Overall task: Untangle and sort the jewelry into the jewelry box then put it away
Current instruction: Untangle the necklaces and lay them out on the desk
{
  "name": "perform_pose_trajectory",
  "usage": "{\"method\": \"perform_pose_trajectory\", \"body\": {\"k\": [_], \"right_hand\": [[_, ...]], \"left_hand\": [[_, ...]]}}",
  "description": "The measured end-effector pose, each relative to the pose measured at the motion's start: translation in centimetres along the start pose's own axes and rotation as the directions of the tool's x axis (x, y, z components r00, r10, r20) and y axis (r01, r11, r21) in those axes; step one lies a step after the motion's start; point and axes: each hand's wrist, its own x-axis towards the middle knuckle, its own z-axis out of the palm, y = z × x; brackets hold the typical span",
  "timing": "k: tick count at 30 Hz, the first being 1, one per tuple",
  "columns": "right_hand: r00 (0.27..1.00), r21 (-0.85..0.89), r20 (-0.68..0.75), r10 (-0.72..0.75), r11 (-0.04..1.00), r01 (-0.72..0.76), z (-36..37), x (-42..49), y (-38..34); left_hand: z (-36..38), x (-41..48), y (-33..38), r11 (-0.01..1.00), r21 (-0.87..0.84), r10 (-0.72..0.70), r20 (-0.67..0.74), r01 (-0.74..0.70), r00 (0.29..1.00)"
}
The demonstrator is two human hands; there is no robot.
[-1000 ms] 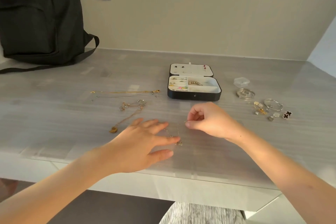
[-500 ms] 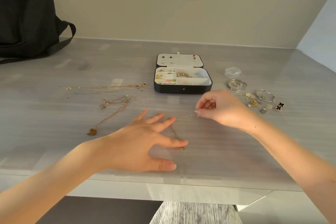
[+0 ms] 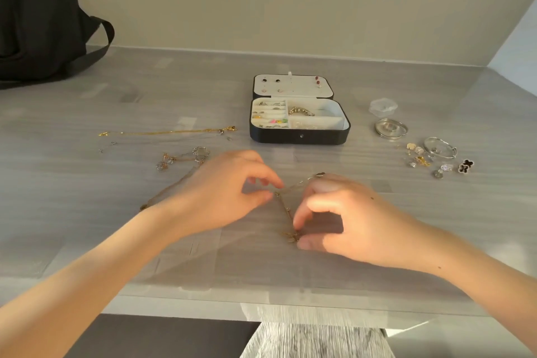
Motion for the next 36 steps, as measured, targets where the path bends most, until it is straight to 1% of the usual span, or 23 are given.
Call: {"method": "perform_pose_trajectory", "body": {"k": [2, 3, 8, 12, 14, 17, 19, 23, 26, 28, 31, 36], "right_hand": [[1.0, -0.007, -0.008, 0.017, 1.0, -0.017, 0.0, -0.2, -0.1], [0.999, -0.015, -0.006, 0.032, 0.999, -0.032, 0.0, -0.4, -0.3], [0.994, -0.045, -0.021, 0.106, 0.993, -0.107, -0.1, -1.4, -0.7], [0.987, 0.01, -0.094, 0.133, 0.991, -0.132, -0.2, -2.0, -0.5], [0.983, 0.047, -0.116, 0.145, 0.989, -0.14, -0.3, -2.1, -0.5], [0.98, 0.079, -0.133, 0.151, 0.987, -0.141, -0.6, -1.9, -0.5], [0.976, 0.143, -0.121, 0.183, 0.976, -0.165, -0.8, -1.8, -0.5], [0.963, 0.304, -0.071, 0.261, 0.925, -0.228, -1.0, -1.4, -0.3], [0.95, 0.365, -0.029, 0.311, 0.888, -0.279, -1.5, -0.8, 0.0], [0.931, 0.407, 0.005, 0.364, 0.85, -0.334, -1.8, -0.3, 0.2], [0.901, 0.427, 0.037, 0.433, 0.808, -0.406, -1.8, 0.5, 0.7], [0.877, 0.36, 0.078, 0.475, 0.806, -0.469, -2.2, 1.3, 0.7]], "left_hand": [[0.2, 0.5, 0.3, 1.0, -0.021, 0.024, 0.105, -0.022, 0.994], [0.4, 0.7, 0.3, 0.999, -0.031, 0.028, 0.124, -0.024, 0.992], [1.0, 0.8, -0.3, 0.998, -0.06, 0.037, 0.073, -0.033, 0.997], [1.8, 0.9, -0.8, 0.996, -0.067, 0.061, 0.006, -0.061, 0.998], [2.0, 0.9, -0.9, 0.992, -0.072, 0.103, -0.01, -0.103, 0.995], [2.3, 0.8, -1.0, 0.977, -0.094, 0.195, 0.005, -0.193, 0.981], [2.5, 0.7, -0.8, 0.971, -0.105, 0.217, -0.007, -0.217, 0.976], [2.9, 0.7, -0.6, 0.979, -0.07, 0.191, -0.035, -0.193, 0.981], [3.0, 0.8, -0.5, 0.977, 0.04, 0.213, -0.047, -0.212, 0.976], [2.9, 0.7, -0.5, 0.976, 0.069, 0.209, -0.04, -0.206, 0.977], [2.7, 0.5, -0.6, 0.985, 0.05, 0.169, -0.045, -0.167, 0.985], [2.4, 0.1, -0.4, 0.995, -0.069, 0.067, -0.022, -0.068, 0.998]]}}
